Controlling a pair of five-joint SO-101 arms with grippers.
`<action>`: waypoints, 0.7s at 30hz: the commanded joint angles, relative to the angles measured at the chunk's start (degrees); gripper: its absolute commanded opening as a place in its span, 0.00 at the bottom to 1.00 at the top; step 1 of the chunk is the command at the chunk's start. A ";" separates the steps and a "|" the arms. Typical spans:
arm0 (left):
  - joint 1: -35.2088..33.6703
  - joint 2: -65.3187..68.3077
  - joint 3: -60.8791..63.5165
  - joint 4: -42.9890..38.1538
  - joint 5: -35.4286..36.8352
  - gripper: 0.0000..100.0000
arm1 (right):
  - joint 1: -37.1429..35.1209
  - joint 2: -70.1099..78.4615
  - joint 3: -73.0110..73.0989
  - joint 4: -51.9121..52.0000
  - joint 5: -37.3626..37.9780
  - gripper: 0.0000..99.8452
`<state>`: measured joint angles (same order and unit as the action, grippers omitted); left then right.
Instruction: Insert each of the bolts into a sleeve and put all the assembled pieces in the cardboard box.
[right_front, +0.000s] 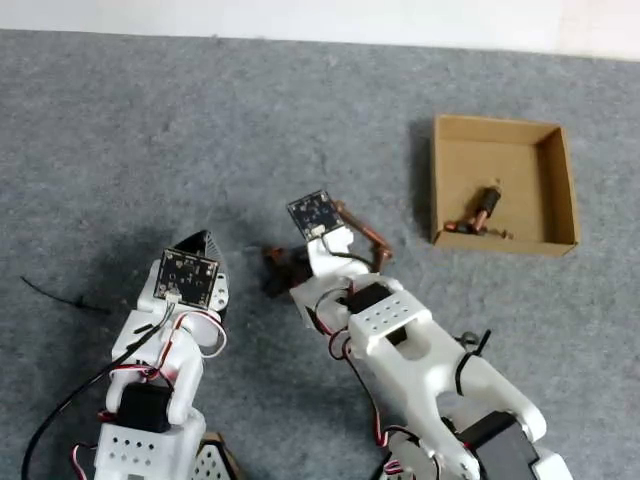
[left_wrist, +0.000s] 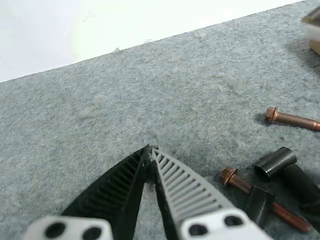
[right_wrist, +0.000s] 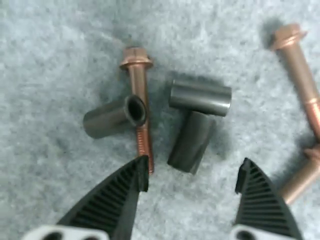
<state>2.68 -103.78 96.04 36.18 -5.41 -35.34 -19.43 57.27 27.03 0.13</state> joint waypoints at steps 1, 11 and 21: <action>-0.48 -0.57 1.10 -1.41 -0.26 0.01 | -0.57 -0.22 -2.86 -2.59 0.26 0.26; -0.48 -0.57 1.10 -1.41 -0.26 0.01 | -0.40 13.67 -9.36 -3.65 0.26 0.26; -0.48 -0.57 1.10 -1.41 -0.26 0.01 | -0.22 15.78 -9.98 -3.74 0.35 0.22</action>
<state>2.68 -103.78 96.04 36.00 -5.41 -35.25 -3.87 48.92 24.31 0.13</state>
